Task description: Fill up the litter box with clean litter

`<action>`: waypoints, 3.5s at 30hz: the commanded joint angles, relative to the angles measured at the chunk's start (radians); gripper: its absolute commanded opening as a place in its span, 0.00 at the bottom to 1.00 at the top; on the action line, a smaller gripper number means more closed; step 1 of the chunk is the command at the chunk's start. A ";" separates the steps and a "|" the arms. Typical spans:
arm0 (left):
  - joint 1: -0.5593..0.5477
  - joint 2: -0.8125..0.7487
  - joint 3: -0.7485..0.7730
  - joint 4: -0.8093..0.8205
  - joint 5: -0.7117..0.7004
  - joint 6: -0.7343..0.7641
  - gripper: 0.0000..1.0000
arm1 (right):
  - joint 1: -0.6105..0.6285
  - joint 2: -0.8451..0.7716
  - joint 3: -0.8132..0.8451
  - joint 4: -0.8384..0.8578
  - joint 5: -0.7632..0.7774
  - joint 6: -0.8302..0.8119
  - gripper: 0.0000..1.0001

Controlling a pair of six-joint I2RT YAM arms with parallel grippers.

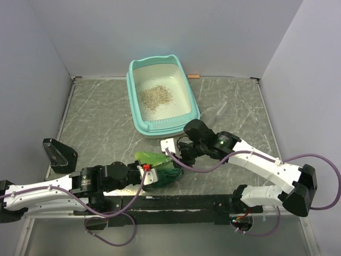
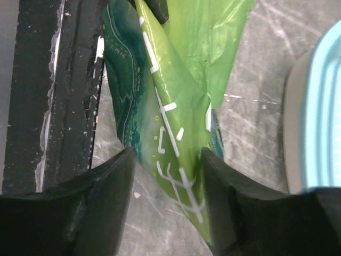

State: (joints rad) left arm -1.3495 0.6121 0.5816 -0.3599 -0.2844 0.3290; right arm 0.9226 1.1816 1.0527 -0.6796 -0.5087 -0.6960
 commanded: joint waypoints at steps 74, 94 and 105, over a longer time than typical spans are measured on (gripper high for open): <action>0.095 -0.077 0.072 0.193 0.206 -0.030 0.33 | -0.330 0.512 0.033 -0.247 1.032 0.926 0.61; 0.104 -0.084 0.060 0.180 0.212 -0.030 0.33 | -0.353 0.636 0.059 -0.268 1.082 0.902 0.43; 0.104 -0.089 0.057 0.173 0.203 -0.033 0.32 | -0.363 0.678 0.067 -0.264 1.064 0.877 0.20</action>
State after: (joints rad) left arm -1.2495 0.5381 0.6415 -0.2146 -0.0841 0.3153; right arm 0.5770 1.8133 1.0935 -0.9432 0.5575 0.2180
